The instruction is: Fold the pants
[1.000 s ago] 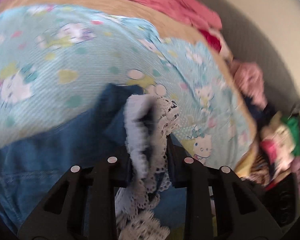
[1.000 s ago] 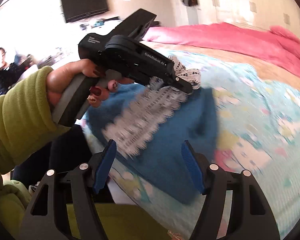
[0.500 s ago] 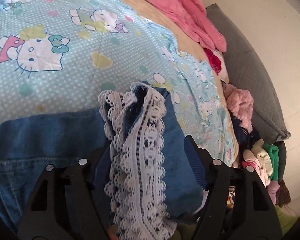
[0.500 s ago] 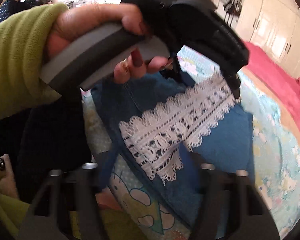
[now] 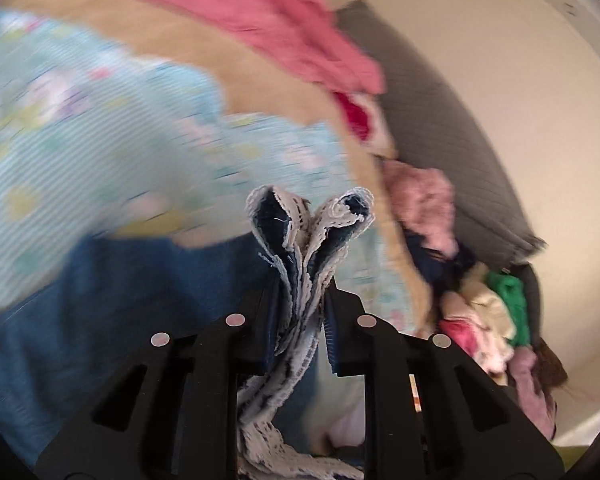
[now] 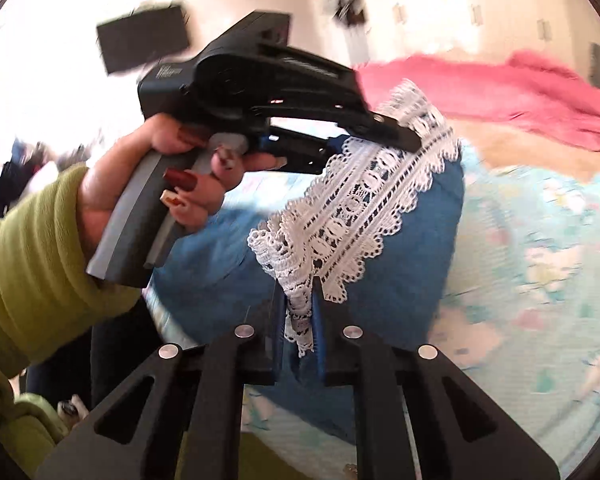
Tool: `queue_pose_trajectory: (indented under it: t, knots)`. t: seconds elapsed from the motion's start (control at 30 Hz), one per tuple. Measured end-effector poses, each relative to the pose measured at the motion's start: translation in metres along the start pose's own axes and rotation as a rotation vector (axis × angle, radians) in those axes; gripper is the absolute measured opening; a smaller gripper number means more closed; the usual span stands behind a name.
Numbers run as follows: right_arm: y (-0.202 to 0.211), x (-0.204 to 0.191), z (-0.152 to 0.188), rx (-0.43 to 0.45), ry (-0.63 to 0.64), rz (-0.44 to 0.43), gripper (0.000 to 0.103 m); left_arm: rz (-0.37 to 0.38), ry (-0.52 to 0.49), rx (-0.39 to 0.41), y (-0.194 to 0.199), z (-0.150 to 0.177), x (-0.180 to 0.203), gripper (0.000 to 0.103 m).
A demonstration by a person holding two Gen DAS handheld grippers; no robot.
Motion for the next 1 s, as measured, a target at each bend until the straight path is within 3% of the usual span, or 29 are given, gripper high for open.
queue_pose_trajectory:
  t: [0.07,0.17,0.33,0.57,0.6,0.67,0.73,0.77,0.9,1.0]
  knots:
    - [0.016,0.01,-0.002,0.072,-0.027,0.032,0.011,0.03,-0.047,-0.003,-0.007,-0.004,0.024,0.012]
    - [0.017,0.011,0.001,0.089,-0.022,0.03,0.011,0.044,-0.088,0.004,-0.006,-0.001,0.035,0.012]
    - [-0.019,-0.018,0.012,0.007,0.047,-0.063,0.011,0.003,0.002,0.045,0.02,0.006,-0.001,0.012]
    - [-0.086,-0.075,0.01,-0.153,0.248,-0.106,0.012,-0.143,0.124,0.081,0.063,0.022,-0.074,0.013]
    - [-0.097,-0.079,0.015,-0.196,0.26,-0.108,0.014,-0.156,0.131,0.078,0.065,0.023,-0.081,0.015]
    - [-0.107,-0.083,0.024,-0.261,0.264,-0.111,0.021,-0.185,0.139,0.055,0.066,0.029,-0.093,0.032]
    - [-0.101,-0.082,0.028,-0.254,0.221,-0.133,0.046,-0.201,0.128,0.033,0.063,0.036,-0.099,0.034]
    - [-0.093,-0.076,0.026,-0.237,0.187,-0.143,0.05,-0.207,0.117,0.022,0.06,0.041,-0.101,0.037]
    - [-0.044,-0.036,0.016,-0.124,0.098,-0.108,0.051,-0.215,0.113,-0.013,0.056,0.07,-0.112,0.04]
    - [-0.024,0.0,0.018,-0.113,0.094,0.006,0.051,-0.186,0.107,-0.001,0.064,0.09,-0.112,0.04]
Point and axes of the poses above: each gripper's, at about its wrist camera, not at the fingertips, and y roughly against the way its jaws point, x to its right, z to its underside, the point moved 3 cm from there along -y, roughly the way its jaws point, and after that the axes turned 10 degrees about y, right-handed, at the moved point
